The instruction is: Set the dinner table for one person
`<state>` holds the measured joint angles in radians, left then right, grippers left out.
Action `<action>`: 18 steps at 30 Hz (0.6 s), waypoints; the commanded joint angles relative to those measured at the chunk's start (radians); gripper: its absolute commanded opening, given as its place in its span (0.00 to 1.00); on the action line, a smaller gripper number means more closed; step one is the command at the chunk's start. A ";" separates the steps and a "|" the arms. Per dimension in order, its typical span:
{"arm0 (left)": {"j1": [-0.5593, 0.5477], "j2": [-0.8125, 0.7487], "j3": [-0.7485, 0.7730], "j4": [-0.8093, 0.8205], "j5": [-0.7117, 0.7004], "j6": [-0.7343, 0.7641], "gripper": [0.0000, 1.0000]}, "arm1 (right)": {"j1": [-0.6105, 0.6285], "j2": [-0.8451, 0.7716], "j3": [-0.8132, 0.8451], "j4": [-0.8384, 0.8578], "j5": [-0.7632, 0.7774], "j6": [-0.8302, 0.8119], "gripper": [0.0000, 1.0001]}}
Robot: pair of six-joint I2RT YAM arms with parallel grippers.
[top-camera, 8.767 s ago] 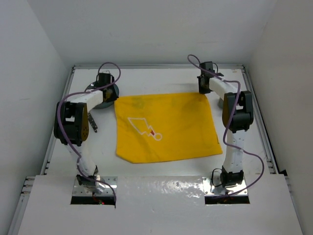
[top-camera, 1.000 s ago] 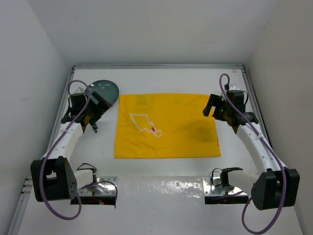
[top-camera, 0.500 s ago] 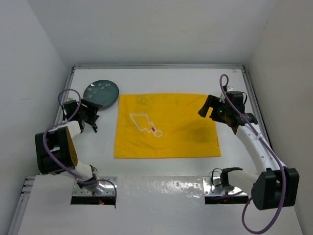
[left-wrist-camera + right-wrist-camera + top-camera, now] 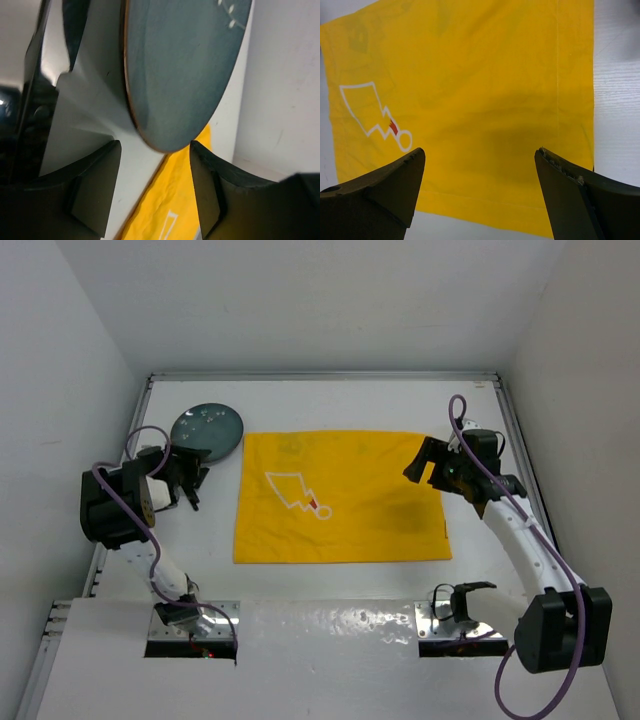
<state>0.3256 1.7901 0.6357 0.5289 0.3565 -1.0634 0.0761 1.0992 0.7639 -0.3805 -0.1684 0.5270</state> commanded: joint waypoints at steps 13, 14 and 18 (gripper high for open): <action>0.012 0.169 0.102 0.184 -0.039 -0.141 0.14 | 0.007 -0.015 -0.021 0.054 0.009 -0.024 0.89; 0.012 0.173 0.104 0.186 -0.030 -0.142 0.07 | 0.007 -0.015 -0.023 0.058 0.009 -0.022 0.89; 0.012 0.164 0.093 0.224 0.004 -0.150 0.00 | 0.007 -0.009 -0.020 0.061 0.006 -0.024 0.89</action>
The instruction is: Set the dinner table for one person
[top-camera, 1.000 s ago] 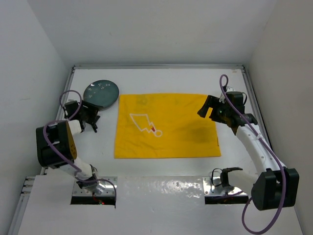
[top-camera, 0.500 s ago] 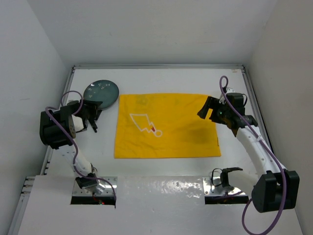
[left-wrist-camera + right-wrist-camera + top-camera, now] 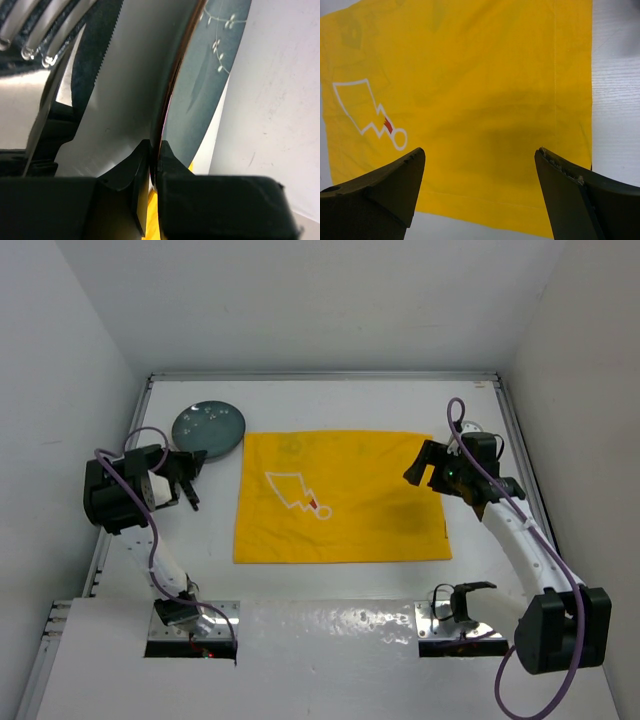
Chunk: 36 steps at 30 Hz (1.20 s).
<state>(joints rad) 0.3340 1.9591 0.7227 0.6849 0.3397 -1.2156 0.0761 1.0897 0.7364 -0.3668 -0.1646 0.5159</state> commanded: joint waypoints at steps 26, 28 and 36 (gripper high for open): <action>-0.303 -0.460 -0.037 -0.225 0.424 0.332 0.00 | 0.007 -0.042 0.061 -0.007 0.025 -0.048 0.88; -0.393 -0.463 -0.043 -0.209 0.427 0.334 0.00 | 0.008 -0.044 0.069 -0.012 0.028 -0.051 0.88; -0.570 -0.388 -0.029 -0.124 0.426 0.350 0.00 | 0.007 -0.057 0.078 -0.034 0.019 -0.048 0.88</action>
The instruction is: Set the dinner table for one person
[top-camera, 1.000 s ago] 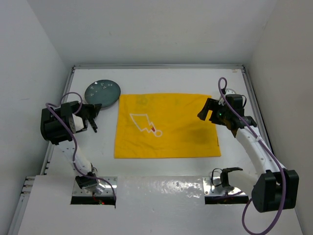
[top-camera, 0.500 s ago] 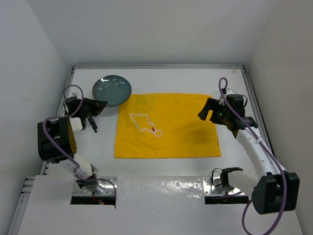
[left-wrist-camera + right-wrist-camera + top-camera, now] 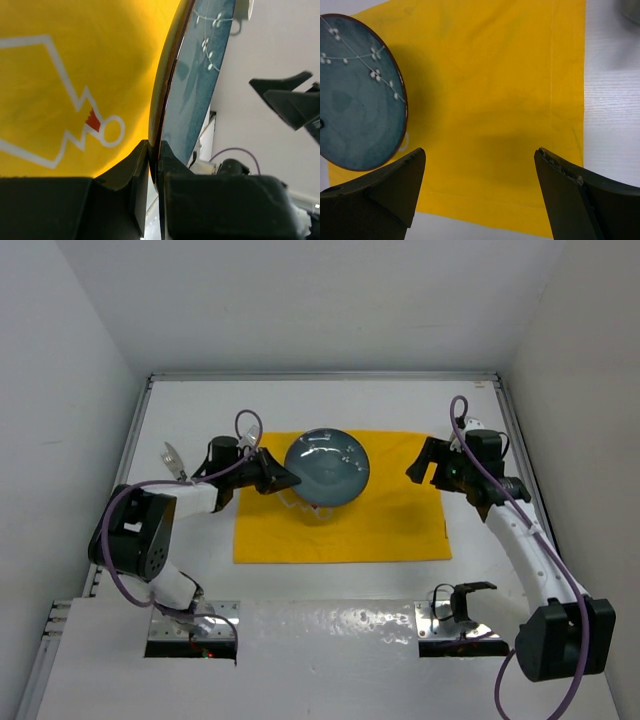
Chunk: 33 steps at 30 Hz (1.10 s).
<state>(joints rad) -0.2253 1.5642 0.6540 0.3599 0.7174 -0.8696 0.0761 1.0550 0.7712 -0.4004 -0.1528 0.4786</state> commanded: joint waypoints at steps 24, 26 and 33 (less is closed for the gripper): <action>-0.138 0.280 0.134 0.261 0.093 0.023 0.00 | 0.007 -0.044 0.025 -0.034 0.027 -0.028 0.89; -0.138 0.284 0.133 0.263 0.096 0.023 0.00 | 0.007 -0.041 0.025 -0.034 0.029 -0.031 0.89; -0.140 0.290 0.151 0.198 0.082 0.060 0.00 | 0.007 -0.032 0.017 -0.025 0.030 -0.031 0.89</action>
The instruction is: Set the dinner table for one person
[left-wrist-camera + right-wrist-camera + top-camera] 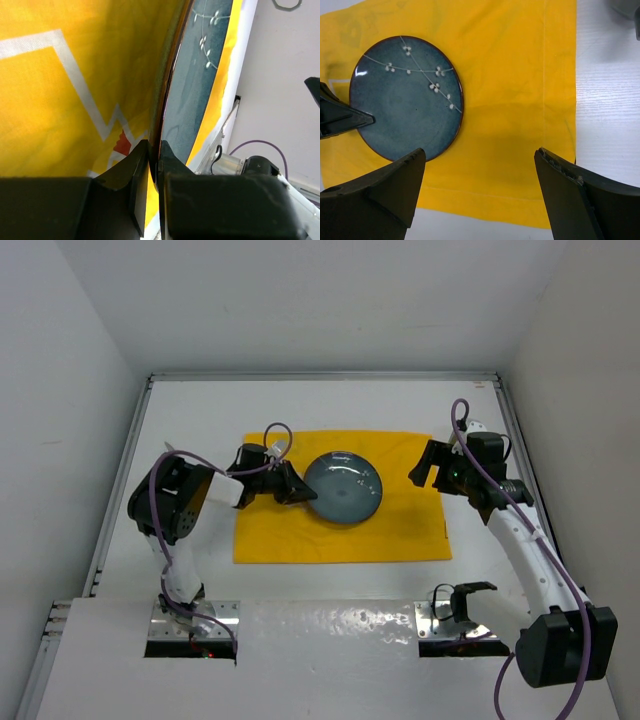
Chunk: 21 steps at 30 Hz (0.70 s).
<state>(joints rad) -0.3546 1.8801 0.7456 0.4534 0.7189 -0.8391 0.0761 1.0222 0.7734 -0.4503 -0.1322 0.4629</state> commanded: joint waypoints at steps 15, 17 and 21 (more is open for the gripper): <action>-0.009 -0.016 0.136 -0.237 -0.053 0.181 0.63 | 0.007 -0.017 -0.026 0.038 0.062 -0.018 0.89; -0.009 -0.033 0.169 -0.336 -0.091 0.208 0.69 | 0.007 -0.016 -0.025 0.038 0.081 -0.015 0.89; -0.007 -0.079 0.219 -0.532 -0.212 0.270 0.81 | 0.007 -0.016 -0.013 0.033 0.129 -0.006 0.89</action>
<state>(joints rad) -0.3546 1.8641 0.9276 0.1066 0.6315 -0.6544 0.0761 1.0218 0.7460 -0.4469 -0.0586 0.4526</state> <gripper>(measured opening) 0.792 0.887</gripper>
